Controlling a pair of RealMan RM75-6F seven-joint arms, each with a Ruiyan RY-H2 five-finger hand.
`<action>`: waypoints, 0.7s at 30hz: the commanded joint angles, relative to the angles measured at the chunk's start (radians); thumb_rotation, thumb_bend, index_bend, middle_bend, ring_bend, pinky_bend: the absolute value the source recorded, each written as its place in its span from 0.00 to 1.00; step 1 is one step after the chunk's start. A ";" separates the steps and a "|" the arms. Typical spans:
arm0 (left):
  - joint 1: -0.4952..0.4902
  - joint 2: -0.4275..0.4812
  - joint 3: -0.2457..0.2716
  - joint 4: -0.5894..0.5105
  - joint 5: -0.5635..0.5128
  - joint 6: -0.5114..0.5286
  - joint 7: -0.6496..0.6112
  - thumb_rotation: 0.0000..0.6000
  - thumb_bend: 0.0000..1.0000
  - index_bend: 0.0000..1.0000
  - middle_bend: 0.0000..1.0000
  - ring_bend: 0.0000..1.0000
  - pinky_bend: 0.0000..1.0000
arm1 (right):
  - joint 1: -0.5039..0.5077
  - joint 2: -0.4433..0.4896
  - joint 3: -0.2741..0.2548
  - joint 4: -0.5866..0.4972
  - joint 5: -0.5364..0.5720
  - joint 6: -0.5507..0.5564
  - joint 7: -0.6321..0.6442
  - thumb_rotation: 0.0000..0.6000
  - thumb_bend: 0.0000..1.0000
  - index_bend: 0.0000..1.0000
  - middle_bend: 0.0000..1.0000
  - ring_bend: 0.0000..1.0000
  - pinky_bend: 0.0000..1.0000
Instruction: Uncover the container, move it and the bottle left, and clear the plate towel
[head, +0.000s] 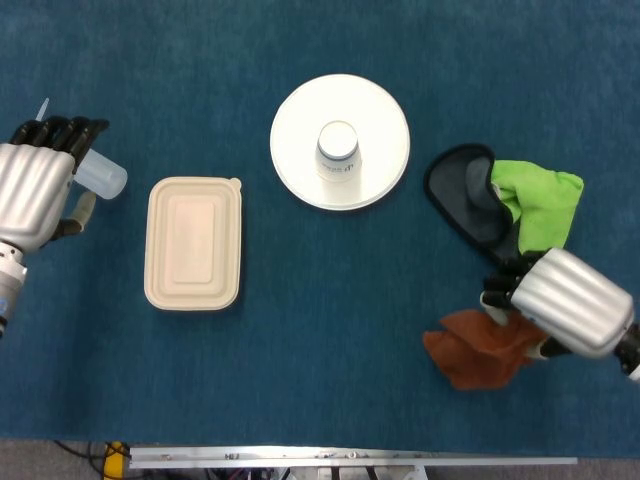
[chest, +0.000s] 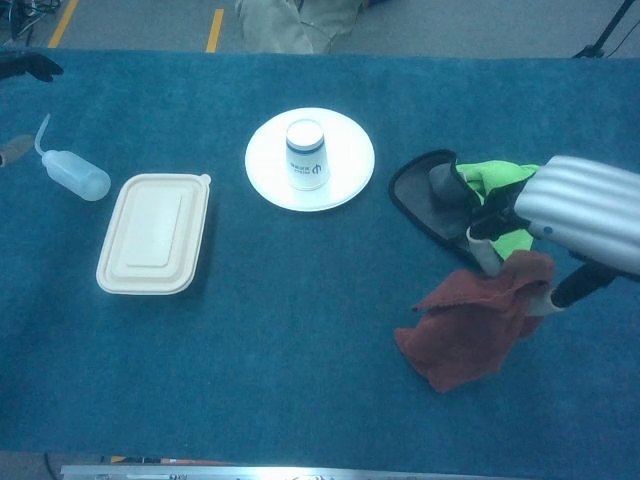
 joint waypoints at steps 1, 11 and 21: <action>0.000 -0.002 0.000 0.001 0.000 -0.001 0.001 1.00 0.41 0.11 0.16 0.14 0.18 | 0.012 -0.002 -0.002 -0.008 0.031 -0.093 -0.070 1.00 0.08 0.31 0.36 0.30 0.46; 0.000 -0.005 0.000 0.012 -0.005 -0.007 -0.003 1.00 0.41 0.10 0.16 0.13 0.18 | -0.024 -0.005 0.088 -0.017 0.170 -0.100 -0.224 1.00 0.07 0.06 0.22 0.16 0.32; -0.011 -0.019 0.001 0.019 -0.008 -0.025 0.005 1.00 0.41 0.10 0.15 0.13 0.18 | -0.029 -0.027 0.206 0.031 0.364 -0.092 -0.348 1.00 0.07 0.06 0.22 0.15 0.32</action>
